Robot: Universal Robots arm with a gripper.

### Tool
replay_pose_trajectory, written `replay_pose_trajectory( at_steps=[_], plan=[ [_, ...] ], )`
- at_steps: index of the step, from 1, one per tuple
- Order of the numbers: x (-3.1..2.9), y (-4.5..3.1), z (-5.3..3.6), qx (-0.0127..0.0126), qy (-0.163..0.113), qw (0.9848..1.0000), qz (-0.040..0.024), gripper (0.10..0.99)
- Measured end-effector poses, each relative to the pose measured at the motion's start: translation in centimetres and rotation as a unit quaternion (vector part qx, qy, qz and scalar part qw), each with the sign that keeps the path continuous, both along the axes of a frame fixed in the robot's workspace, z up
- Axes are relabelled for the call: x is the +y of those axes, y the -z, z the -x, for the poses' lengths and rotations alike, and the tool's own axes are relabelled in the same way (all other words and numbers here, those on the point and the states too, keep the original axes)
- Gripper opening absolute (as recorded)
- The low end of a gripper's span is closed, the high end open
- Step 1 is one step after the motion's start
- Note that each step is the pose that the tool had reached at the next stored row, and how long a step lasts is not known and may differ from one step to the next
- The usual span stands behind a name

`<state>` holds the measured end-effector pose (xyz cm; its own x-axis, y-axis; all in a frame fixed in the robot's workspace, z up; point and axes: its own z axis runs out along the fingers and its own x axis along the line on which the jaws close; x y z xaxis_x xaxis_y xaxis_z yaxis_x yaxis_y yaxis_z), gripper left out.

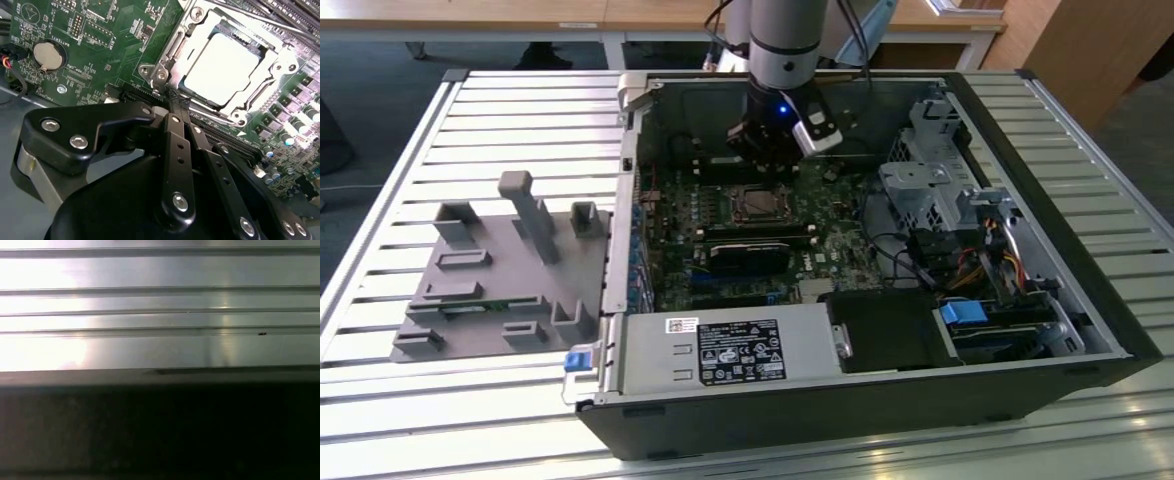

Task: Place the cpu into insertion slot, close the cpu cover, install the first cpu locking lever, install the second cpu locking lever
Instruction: 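Install the first cpu locking lever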

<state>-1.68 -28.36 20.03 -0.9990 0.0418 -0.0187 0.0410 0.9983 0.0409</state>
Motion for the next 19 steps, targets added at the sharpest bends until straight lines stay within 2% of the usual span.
replay_pose_trajectory(
  at_steps=[7, 13, 15, 19],
  plan=[
    [0.08, 0.34, -0.02, 0.0001, 0.0, 1.0, 0.0069, 0.106],
    [0.3, 0.36, -0.04, -0.0001, 0.0, 1.0, 0.0067, 0.106],
    [0.32, 0.05, -0.04, -0.0002, 0.0, 1.0, 0.0063, 0.106],
    [0.3, -1.27, -0.03, 0.0, 0.0, 1.0, 0.0068, 0.106]
  ],
)
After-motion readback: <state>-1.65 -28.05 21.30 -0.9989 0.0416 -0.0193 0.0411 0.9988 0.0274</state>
